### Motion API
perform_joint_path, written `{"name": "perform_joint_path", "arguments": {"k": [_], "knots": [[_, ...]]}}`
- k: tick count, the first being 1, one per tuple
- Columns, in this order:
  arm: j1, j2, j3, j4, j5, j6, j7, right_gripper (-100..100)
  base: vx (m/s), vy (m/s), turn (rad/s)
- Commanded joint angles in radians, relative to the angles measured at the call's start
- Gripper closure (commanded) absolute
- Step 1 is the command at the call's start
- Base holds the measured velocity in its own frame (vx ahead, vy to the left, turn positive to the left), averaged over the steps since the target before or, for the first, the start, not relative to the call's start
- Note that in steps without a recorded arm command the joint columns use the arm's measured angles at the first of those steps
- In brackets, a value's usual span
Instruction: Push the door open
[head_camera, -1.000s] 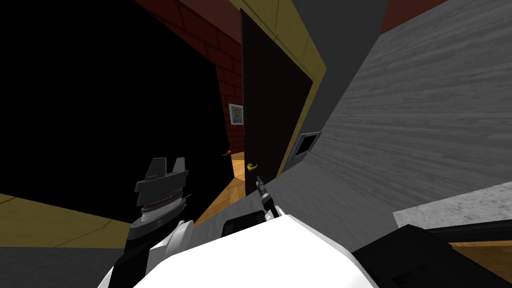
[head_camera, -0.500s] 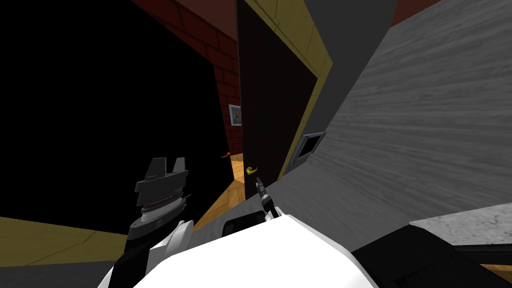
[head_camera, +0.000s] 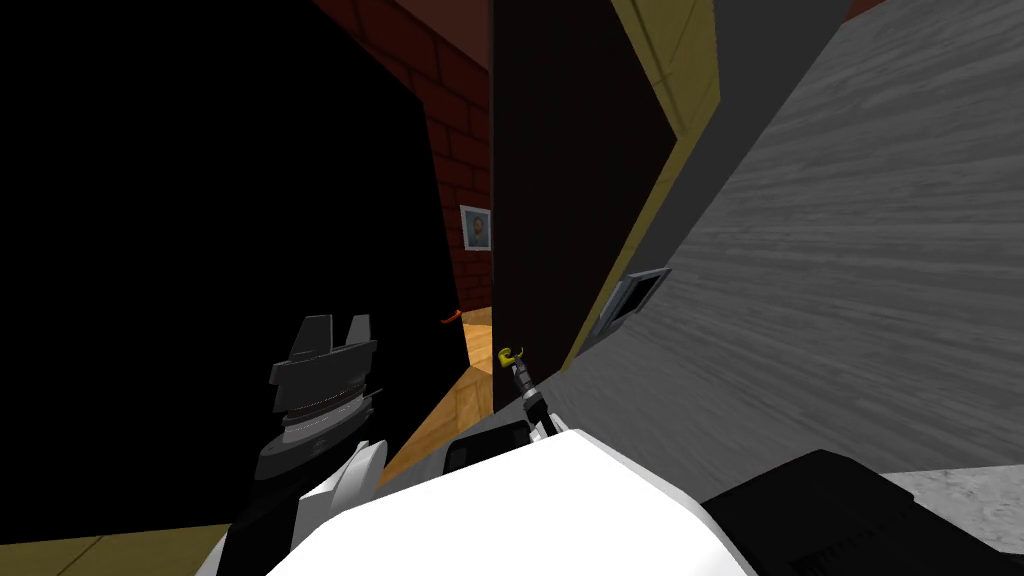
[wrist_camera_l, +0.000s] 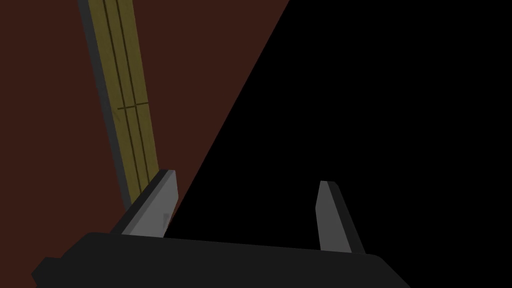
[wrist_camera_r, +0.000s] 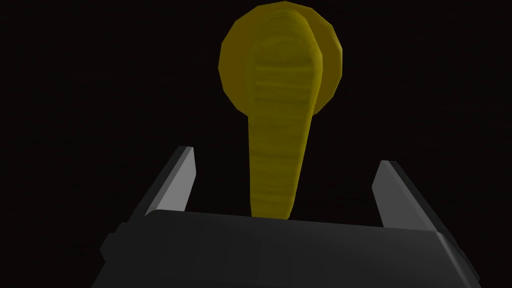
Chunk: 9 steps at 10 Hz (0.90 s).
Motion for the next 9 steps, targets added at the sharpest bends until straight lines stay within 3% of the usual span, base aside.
{"name": "perform_joint_path", "arguments": {"k": [1,2,3,8,9], "knots": [[-0.003,0.004,-0.004,0.008,-0.001,-0.005,0.002,-100,0.172,0.05,0.018],[-0.001,0.003,-0.002,0.005,-0.001,-0.003,0.001,-100,0.079,0.02,0.002],[-0.001,0.003,-0.002,0.005,-0.001,-0.003,0.001,100,-0.009,-0.002,-0.002],[-0.001,0.003,-0.002,0.005,-0.001,-0.003,0.001,100,-0.007,-0.004,0.005],[-0.02,0.001,-0.035,0.02,-0.029,-0.009,0.025,100,0.02,-0.006,0.214]]}}
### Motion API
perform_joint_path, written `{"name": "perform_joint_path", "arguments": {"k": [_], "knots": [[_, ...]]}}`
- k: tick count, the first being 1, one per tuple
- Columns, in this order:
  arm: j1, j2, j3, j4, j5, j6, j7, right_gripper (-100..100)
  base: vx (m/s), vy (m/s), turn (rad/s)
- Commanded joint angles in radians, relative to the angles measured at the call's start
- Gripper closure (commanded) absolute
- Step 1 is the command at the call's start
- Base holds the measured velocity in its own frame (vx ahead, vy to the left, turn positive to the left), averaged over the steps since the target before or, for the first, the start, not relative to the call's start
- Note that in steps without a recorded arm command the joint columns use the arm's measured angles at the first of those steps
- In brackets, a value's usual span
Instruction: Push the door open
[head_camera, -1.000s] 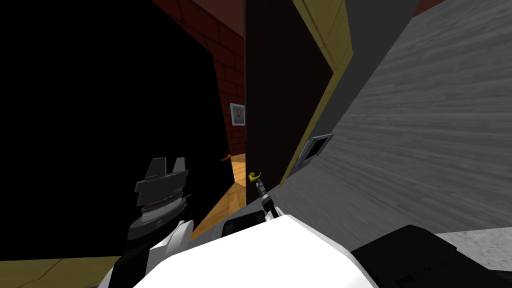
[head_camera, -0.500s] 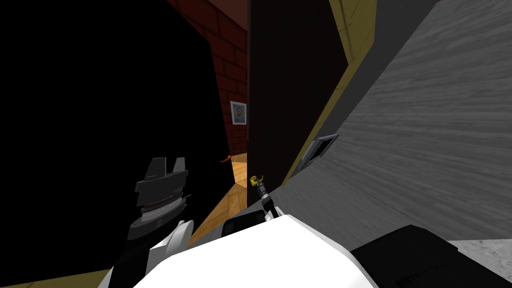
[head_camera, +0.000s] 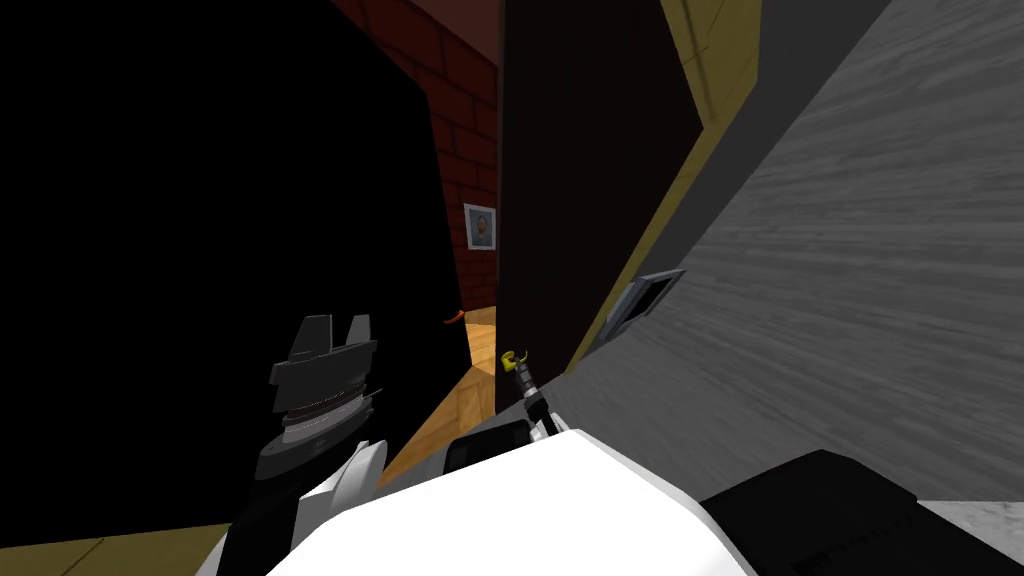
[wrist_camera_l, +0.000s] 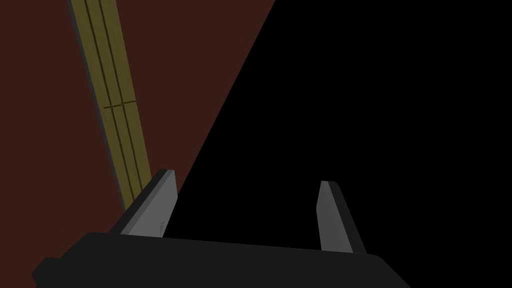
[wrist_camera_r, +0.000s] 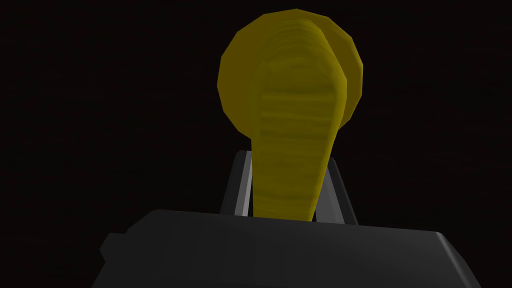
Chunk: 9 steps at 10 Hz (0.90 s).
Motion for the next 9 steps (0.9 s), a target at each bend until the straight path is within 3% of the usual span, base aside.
{"name": "perform_joint_path", "arguments": {"k": [1,8,9], "knots": [[-0.016,-0.002,-0.029,0.014,-0.023,-0.012,0.022,100,0.025,-0.01,0.212],[-0.072,-0.003,-0.153,0.077,-0.131,-0.046,0.117,100,0.036,-0.015,0.158],[-0.072,-0.003,-0.153,0.077,-0.131,-0.046,0.117,100,0.033,-0.023,0.043]]}}
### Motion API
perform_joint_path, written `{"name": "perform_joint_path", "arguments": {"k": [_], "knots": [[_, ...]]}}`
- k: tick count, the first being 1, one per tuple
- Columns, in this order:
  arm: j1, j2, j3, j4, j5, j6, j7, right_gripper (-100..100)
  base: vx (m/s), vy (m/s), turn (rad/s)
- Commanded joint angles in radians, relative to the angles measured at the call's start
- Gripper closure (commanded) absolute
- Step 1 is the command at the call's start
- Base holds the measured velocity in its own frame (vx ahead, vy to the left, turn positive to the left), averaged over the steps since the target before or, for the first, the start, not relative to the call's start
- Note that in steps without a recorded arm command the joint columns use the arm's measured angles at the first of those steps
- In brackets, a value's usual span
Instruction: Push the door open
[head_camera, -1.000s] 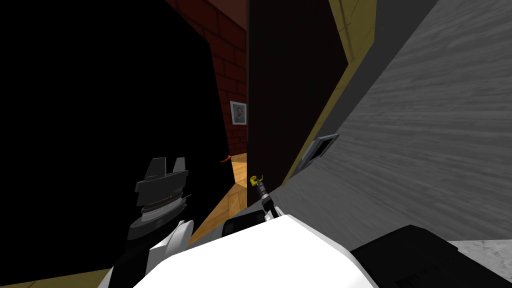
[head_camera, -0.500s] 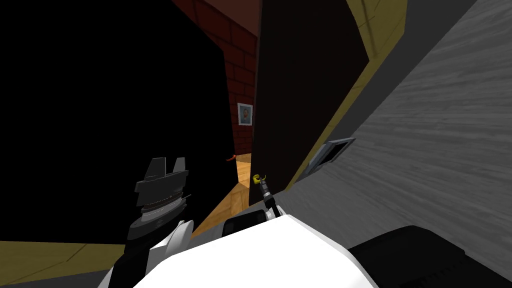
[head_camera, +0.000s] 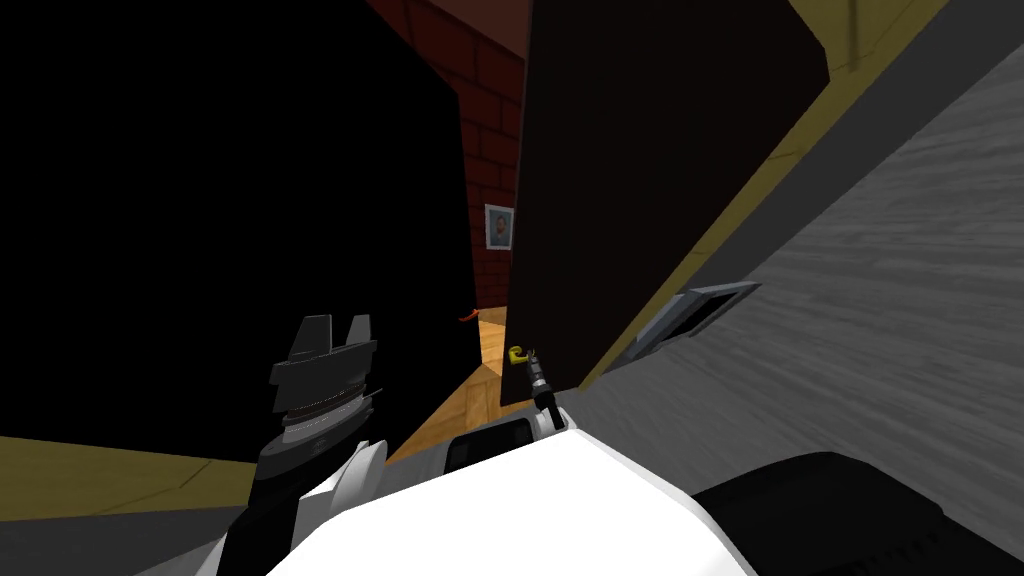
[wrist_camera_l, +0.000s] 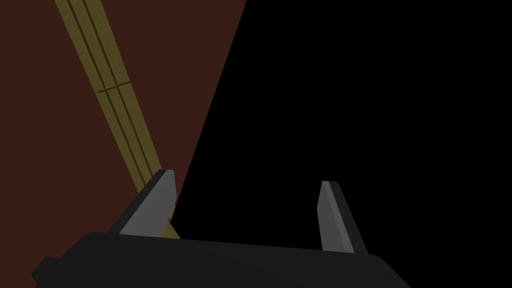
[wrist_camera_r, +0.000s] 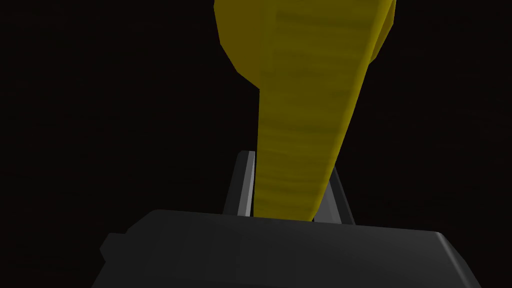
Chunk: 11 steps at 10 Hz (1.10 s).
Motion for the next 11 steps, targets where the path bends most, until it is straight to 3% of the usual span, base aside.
{"name": "perform_joint_path", "arguments": {"k": [1,2,4,6,7,9,11], "knots": [[-0.02,-0.004,-0.039,0.018,-0.026,-0.03,0.026,100,0.033,-0.015,0.121],[-0.03,-0.003,-0.062,0.03,-0.046,-0.036,0.044,100,0.034,-0.015,0.224],[-0.03,-0.003,-0.062,0.03,-0.046,-0.036,0.044,100,0.026,-0.019,0.014],[-0.052,-0.001,-0.11,0.054,-0.088,-0.049,0.08,100,0.031,-0.015,0.177],[-0.052,-0.001,-0.11,0.054,-0.088,-0.049,0.08,100,0.026,-0.007,0.084],[-0.075,0.003,-0.159,0.079,-0.131,-0.062,0.118,100,0.049,-0.016,0.151],[-0.075,0.003,-0.159,0.081,-0.131,-0.062,0.118,100,0.032,-0.025,0.04]]}}
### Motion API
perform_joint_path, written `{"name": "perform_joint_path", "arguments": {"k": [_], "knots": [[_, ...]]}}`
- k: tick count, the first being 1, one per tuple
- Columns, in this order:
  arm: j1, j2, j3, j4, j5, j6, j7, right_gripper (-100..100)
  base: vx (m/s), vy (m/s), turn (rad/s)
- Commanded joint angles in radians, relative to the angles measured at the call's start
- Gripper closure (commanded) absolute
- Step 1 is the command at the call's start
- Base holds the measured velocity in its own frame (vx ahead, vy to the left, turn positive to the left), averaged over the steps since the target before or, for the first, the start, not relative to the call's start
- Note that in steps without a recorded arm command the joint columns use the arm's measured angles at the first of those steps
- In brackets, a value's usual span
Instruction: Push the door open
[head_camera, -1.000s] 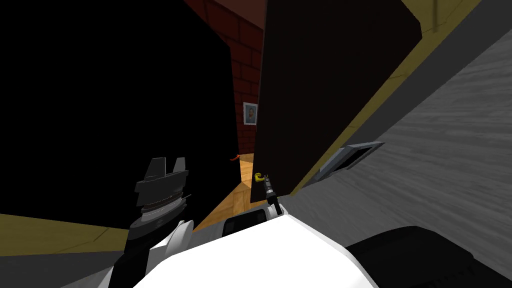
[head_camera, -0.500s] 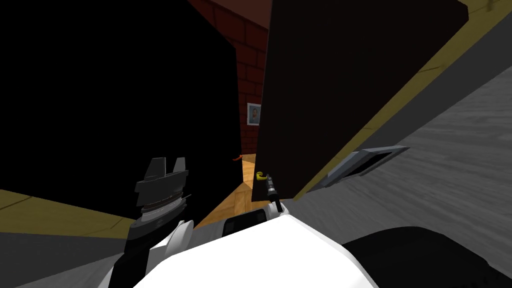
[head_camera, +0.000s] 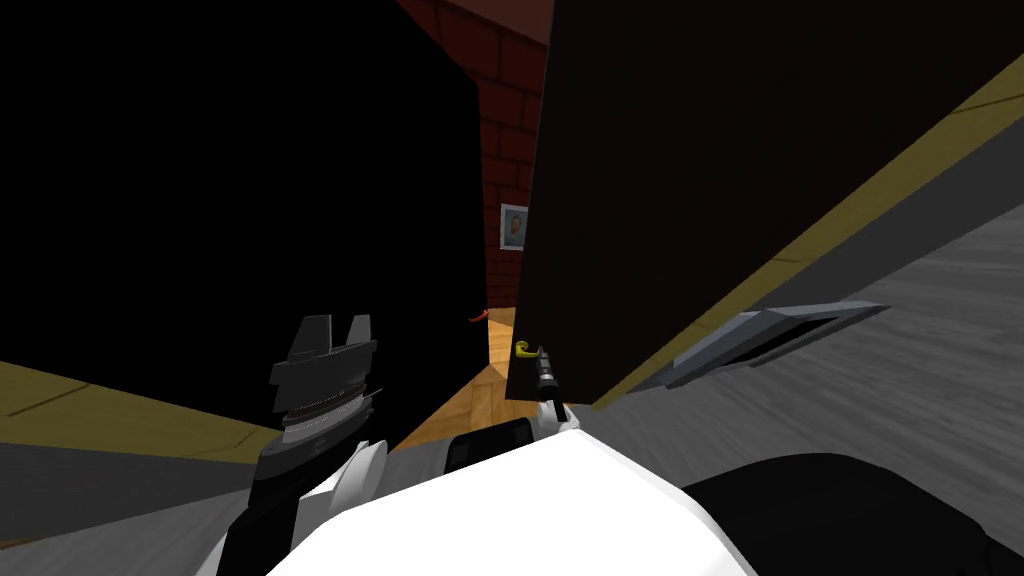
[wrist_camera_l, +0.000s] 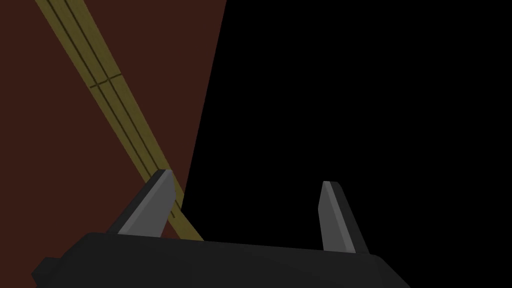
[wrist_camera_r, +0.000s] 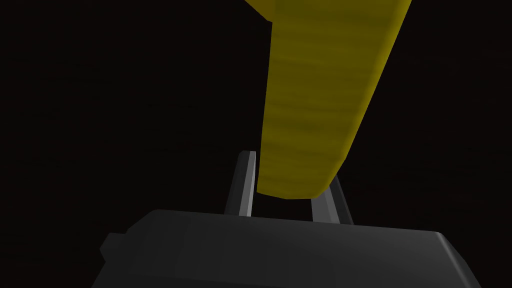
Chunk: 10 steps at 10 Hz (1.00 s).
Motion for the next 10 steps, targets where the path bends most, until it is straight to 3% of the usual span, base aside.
{"name": "perform_joint_path", "arguments": {"k": [1,2,4,5,10], "knots": [[-0.006,-0.008,-0.037,-0.014,-0.026,-0.011,0.023,100,0.031,-0.009,0.123],[-0.006,-0.008,-0.037,-0.014,-0.026,-0.011,0.023,100,0.022,-0.009,0.088],[-0.029,-0.003,-0.087,0.011,-0.07,-0.024,0.061,100,0.04,-0.015,0.174],[-0.029,-0.003,-0.088,0.011,-0.07,-0.024,0.061,100,0.04,-0.025,0.073],[-0.074,0.011,-0.188,0.062,-0.157,-0.051,0.138,100,0.056,-0.017,0.148]]}}
